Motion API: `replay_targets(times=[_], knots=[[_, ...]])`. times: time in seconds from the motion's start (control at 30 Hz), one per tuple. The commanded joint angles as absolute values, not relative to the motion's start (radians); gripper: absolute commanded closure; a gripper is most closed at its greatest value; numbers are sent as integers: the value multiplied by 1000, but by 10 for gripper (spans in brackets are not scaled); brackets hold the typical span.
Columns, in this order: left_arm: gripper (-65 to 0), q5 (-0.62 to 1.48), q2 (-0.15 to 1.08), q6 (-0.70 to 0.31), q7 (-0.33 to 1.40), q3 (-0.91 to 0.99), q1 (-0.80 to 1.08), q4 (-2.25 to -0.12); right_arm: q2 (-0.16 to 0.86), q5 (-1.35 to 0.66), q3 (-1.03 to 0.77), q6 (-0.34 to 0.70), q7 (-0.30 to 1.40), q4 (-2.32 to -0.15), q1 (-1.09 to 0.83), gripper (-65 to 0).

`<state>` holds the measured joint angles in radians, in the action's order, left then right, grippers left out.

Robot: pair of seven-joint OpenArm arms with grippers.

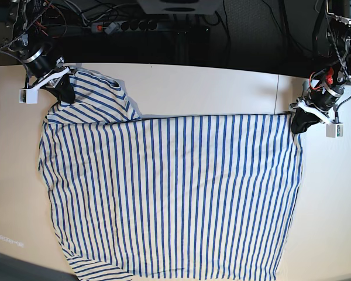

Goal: Fold the T-shirt properly
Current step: 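Hold both corners and lift the shirt edge off the table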

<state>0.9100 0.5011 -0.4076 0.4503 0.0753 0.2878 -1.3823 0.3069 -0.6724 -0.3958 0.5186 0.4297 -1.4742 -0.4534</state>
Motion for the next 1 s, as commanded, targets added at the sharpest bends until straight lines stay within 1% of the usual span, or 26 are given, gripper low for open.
replay_targets(times=[0.0,0.13,0.27,0.4,0.47,0.6,0.67,0.7,0.77,0.87,0.97], knots=[[0,875,511,-409,492,70,297,-1379,316,-643,-397,557,471,-1473,-460,0],[0,822,511,-410,419,70,297,-1379,316,-688,-397,557,471,-1473,-460,0],[0,761,513,-410,372,70,297,-1379,319,-689,-397,557,471,-1473,-460,0],[0,712,513,-423,366,70,297,-1380,319,-689,-397,557,471,-1473,-460,0],[0,714,513,-479,366,70,297,-1380,319,-690,-397,557,471,-1473,-459,0],[0,731,513,-630,359,72,296,-1380,319,-700,-397,557,471,-1474,-459,0],[0,759,513,-683,347,79,294,-1383,319,-700,-397,557,472,-1476,-459,0],[0,770,513,-698,347,89,291,-1384,319,-700,-397,557,473,-1480,-460,0],[0,786,513,-698,347,122,287,-1393,319,-710,-404,558,504,-1496,-460,0],[0,813,517,-698,353,182,288,-1425,319,-790,-445,557,594,-1540,-460,0],[0,852,537,-698,390,212,288,-1457,325,-847,-507,558,643,-1594,-461,0]])
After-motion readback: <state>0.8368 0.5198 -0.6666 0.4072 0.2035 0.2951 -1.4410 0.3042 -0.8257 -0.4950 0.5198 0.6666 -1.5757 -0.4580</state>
